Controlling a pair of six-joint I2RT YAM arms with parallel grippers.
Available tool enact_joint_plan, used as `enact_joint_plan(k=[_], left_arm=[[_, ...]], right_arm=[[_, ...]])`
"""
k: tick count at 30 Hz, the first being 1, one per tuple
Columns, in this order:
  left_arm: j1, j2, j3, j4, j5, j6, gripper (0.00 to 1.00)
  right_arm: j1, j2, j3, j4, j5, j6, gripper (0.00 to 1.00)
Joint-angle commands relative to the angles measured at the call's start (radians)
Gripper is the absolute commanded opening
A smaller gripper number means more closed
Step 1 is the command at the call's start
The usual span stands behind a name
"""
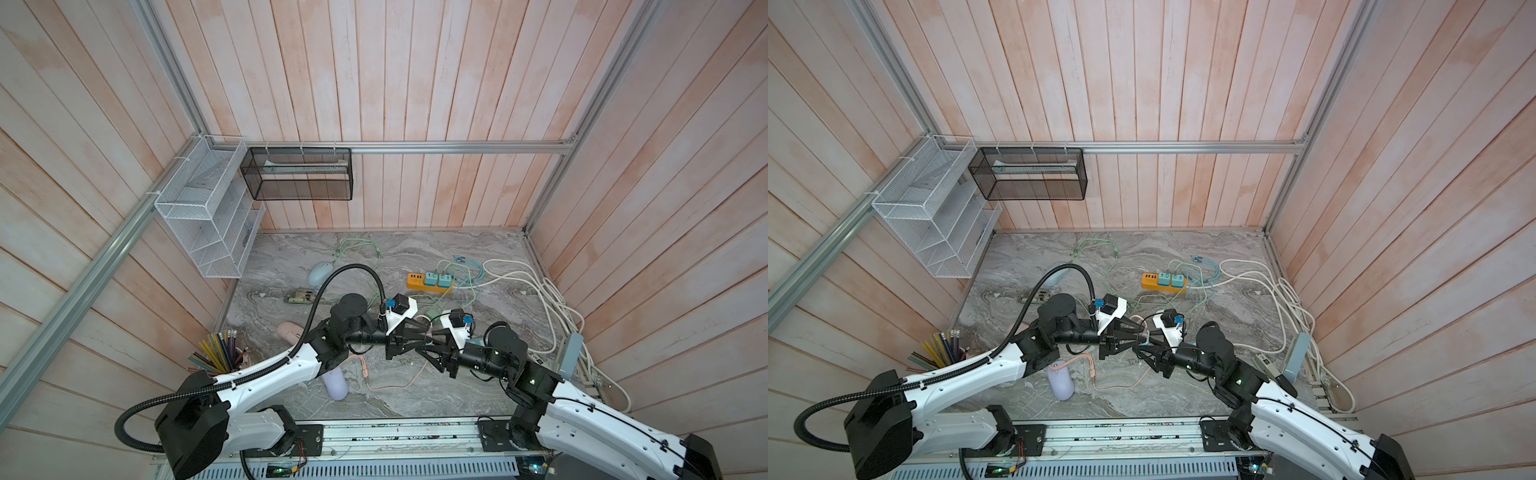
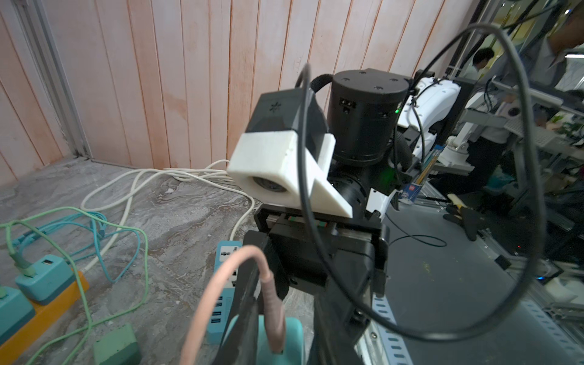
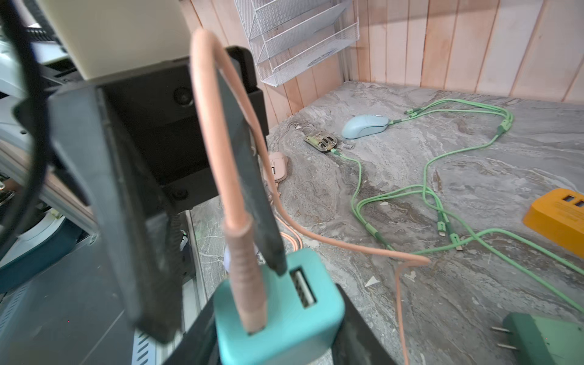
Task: Unplug the wireless mouse
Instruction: Remove the power cord from the plug.
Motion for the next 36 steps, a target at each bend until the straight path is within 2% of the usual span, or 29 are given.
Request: enact_joint_plan(k=[1,10,14,16,20,22,23,26,28,32,36], left_arm=[[-0.001,-0.018,0.016,0.023,0.007,-0.001,0.41],[-0.001,0.029,0.045,0.024,-0.017,-0.014,0.42],[-0.002,0.052,0.064,0.022,-0.026,-0.044,0.4],[-0.001,0.063,0.073,0.019,-0.028,-0.047,0.31],[-0.001,0.07,0.078,0.02,-0.005,-0.046,0.04],[-0.001,0.067,0.078,0.019,0.006,-0.043,0.0],[-0.001,0.064,0.075,0.02,0.014,-0.041,0.0],[-0.001,0.052,0.067,0.029,0.057,-0.037,0.0],[-0.001,0.042,0.06,0.028,0.112,-0.026,0.0],[0.001,0.016,0.06,-0.014,0.193,0.031,0.0],[0.005,-0.013,0.046,-0.008,0.23,0.039,0.0]], right_arm=[[-0.002,-0.011,0.028,-0.002,0.031,0.007,0.21],[0.0,0.012,0.041,-0.002,0.02,0.008,0.2],[0.006,0.01,0.037,0.006,0.018,0.011,0.2],[0.007,0.009,0.038,0.006,0.019,0.011,0.2],[0.009,0.001,0.035,0.0,0.03,0.007,0.2],[0.009,-0.007,0.034,-0.003,0.037,0.005,0.2],[0.009,-0.011,0.032,-0.006,0.042,0.003,0.22],[0.009,-0.028,0.026,-0.022,0.05,-0.026,0.52],[0.007,-0.043,0.02,-0.037,0.051,-0.068,0.63],[-0.002,-0.065,0.003,-0.01,0.04,-0.057,0.69],[-0.012,-0.068,-0.001,0.006,0.009,-0.059,0.7]])
